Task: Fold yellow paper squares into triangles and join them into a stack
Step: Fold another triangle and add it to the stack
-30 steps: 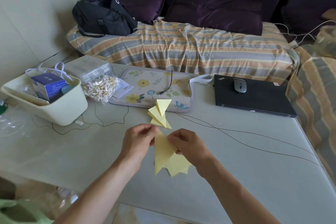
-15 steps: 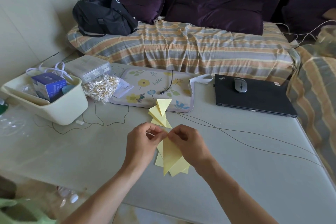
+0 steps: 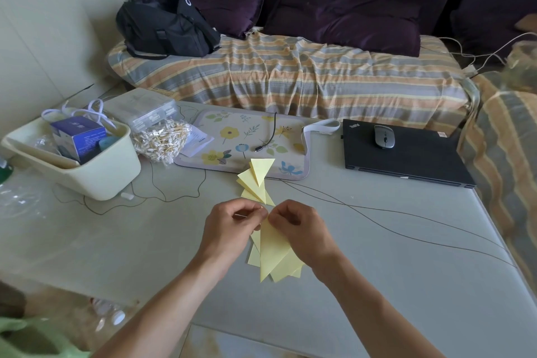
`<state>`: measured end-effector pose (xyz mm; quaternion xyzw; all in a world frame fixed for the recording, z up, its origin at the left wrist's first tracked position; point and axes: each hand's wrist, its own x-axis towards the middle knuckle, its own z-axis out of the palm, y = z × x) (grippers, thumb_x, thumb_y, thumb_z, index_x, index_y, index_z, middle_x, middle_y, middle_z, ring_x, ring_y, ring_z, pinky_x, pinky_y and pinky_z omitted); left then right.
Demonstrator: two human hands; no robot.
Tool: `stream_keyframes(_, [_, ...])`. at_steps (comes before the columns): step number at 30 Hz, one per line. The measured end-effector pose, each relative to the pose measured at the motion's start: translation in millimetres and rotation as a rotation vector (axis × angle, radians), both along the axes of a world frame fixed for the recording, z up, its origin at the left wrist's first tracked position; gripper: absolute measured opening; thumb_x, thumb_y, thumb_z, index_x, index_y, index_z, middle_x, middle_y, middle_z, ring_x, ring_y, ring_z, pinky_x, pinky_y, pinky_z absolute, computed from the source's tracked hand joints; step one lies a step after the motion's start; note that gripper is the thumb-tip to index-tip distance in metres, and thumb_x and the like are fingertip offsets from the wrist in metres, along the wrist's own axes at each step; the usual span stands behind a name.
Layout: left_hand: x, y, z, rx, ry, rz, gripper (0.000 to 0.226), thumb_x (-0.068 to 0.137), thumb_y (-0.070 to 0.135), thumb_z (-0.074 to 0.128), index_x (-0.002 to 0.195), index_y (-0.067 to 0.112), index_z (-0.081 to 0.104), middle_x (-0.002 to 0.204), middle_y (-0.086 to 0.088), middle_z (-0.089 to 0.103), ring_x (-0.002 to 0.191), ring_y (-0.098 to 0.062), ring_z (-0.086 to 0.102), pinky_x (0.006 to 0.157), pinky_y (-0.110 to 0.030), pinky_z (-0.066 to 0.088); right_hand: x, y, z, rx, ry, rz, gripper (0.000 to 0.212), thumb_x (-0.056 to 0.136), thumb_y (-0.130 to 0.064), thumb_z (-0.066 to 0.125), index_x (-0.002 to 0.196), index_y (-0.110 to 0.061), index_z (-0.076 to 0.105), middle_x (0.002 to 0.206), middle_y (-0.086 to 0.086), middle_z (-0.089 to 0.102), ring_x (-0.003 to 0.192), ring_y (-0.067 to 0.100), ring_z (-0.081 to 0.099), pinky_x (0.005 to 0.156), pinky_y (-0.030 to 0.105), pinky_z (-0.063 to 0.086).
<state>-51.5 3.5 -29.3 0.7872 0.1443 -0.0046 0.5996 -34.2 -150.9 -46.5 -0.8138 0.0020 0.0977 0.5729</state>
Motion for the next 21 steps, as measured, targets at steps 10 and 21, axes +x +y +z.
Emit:
stream_keyframes(10, [-1.4, -0.6, 6.1, 0.006, 0.024, 0.012, 0.010, 0.084, 0.015, 0.075, 0.074, 0.017, 0.076, 0.071, 0.002, 0.074, 0.062, -0.007, 0.066, 0.075, -0.029, 0.054, -2.9, 0.4, 6.0, -0.012, 0.043, 0.039, 0.013, 0.092, -0.026, 0.067, 0.080, -0.021, 0.069, 0.076, -0.002, 0.065, 0.064, 0.007, 0.051, 0.060, 0.020, 0.040])
stream_keyframes(21, [5.9, 4.7, -1.8, -0.003, -0.013, 0.169, 0.019, 0.092, 0.024, 0.069, 0.074, 0.018, 0.068, 0.060, 0.006, 0.063, 0.065, -0.017, 0.058, 0.070, -0.036, 0.051, -1.6, 0.0, 5.1, -0.005, 0.089, 0.064, 0.012, 0.093, -0.026, 0.068, 0.084, -0.020, 0.073, 0.075, -0.005, 0.067, 0.064, 0.007, 0.054, 0.064, 0.024, 0.045])
